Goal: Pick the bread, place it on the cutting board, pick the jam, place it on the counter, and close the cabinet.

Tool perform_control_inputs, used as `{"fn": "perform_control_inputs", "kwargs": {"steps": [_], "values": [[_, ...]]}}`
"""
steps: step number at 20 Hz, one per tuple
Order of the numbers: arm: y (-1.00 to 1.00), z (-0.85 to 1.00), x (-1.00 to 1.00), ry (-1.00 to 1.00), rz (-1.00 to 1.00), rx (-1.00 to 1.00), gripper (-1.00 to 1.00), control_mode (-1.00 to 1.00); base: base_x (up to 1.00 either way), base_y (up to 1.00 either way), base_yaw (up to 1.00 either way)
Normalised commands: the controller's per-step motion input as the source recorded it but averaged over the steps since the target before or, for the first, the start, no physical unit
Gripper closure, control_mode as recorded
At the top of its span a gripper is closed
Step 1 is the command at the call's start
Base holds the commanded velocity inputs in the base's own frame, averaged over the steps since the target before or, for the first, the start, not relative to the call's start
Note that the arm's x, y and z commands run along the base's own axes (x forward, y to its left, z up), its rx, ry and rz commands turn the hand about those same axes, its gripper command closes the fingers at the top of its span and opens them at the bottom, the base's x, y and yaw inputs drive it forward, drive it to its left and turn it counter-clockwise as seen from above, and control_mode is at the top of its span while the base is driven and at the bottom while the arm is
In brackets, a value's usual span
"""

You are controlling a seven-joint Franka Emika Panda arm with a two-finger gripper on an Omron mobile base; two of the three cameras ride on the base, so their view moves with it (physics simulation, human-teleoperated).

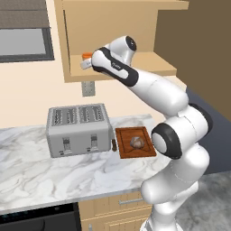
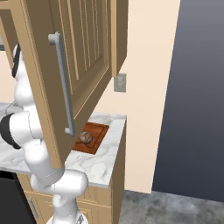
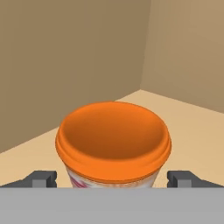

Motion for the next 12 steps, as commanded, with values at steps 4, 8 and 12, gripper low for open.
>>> {"fn": "perform_control_inputs", "kwargs": {"steps": [4,8,12], "values": [[0.00,0.00,0.13,0.00,0.00,0.00,1.00,-1.00,0.00,0.00,0.00],[0.00,0.00,0.01,0.00,0.00,0.00,1.00,-1.00,0.00,0.00,0.00],[0.00,0.00,0.00,0.00,0.00,0.00,1.00,-1.00,0.00,0.00,0.00]]}}
